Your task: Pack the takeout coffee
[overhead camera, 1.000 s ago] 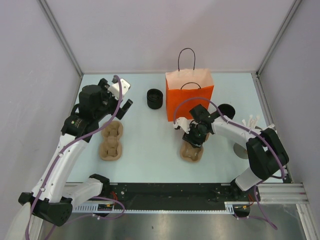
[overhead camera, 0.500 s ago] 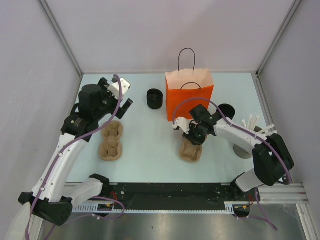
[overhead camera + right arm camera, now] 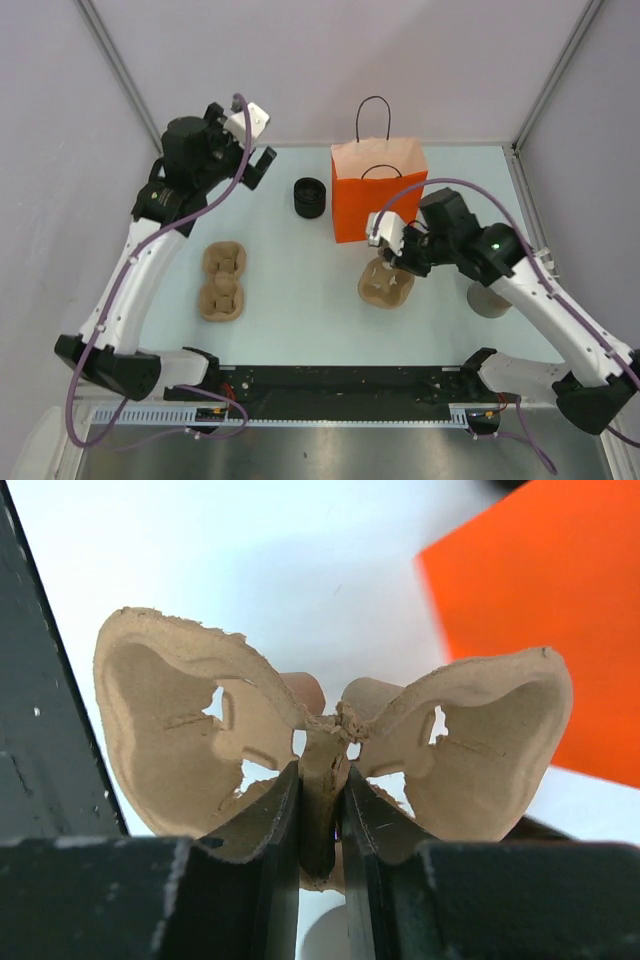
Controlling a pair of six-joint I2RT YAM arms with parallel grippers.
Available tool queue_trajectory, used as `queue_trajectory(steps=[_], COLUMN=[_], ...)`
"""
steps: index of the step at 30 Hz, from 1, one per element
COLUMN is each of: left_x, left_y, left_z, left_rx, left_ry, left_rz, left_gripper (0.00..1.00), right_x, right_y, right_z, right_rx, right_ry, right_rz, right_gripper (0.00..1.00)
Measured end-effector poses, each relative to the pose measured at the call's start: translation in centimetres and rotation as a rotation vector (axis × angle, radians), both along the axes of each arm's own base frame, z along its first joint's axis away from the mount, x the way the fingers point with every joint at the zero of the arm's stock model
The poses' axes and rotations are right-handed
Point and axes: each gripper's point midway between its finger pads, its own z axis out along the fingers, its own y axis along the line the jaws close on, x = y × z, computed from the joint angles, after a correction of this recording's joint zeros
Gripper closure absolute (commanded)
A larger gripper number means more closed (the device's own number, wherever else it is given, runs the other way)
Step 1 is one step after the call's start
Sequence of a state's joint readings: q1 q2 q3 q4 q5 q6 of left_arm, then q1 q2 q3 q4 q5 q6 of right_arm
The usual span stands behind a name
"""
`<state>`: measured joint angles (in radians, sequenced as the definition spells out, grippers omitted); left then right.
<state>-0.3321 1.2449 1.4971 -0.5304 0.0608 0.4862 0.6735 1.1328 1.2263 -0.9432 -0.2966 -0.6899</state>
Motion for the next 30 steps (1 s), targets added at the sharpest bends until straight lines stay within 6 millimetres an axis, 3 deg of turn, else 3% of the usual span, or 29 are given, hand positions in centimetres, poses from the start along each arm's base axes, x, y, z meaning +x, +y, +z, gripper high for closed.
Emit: queue_trajectory(steps=[7, 12, 16, 23, 28, 30], left_x=[6.2, 10.7, 12.7, 14.1, 15.5, 15.9], left_y=[-5.3, -10.9, -15.3, -22.3, -24.1, -24.2], left_z=[4.8, 4.6, 2.4, -2.7, -3.0, -2.8], left_rx=[-0.057, -0.102, -0.13, -0.171, -0.229, -0.245], left_ry=[-0.07, -0.057, -0.021, 0.048, 0.034, 0.026], left_rz=[-0.143, -0.291, -0.38, -0.494, -0.514, -0.512], left_gripper=[0.0, 0.0, 0.0, 0.0, 0.0, 0.06], right_x=[-0.8, -1.7, -2.2, 0.1, 1.2, 1.2], right_y=[-2.3, -4.9, -6.5, -8.1, -9.3, -9.8], right_z=[12.8, 20.1, 22.4, 22.5, 22.7, 23.0], right_rx=[0.187, 0.294, 0.32, 0.275, 0.252, 0.253], right_ry=[-0.24, -0.418, -0.497, -0.527, -0.55, -0.564], right_rz=[-0.033, -0.095, -0.149, -0.279, -0.352, -0.374], right_gripper=[0.8, 0.8, 0.8, 0.8, 0.8, 0.8])
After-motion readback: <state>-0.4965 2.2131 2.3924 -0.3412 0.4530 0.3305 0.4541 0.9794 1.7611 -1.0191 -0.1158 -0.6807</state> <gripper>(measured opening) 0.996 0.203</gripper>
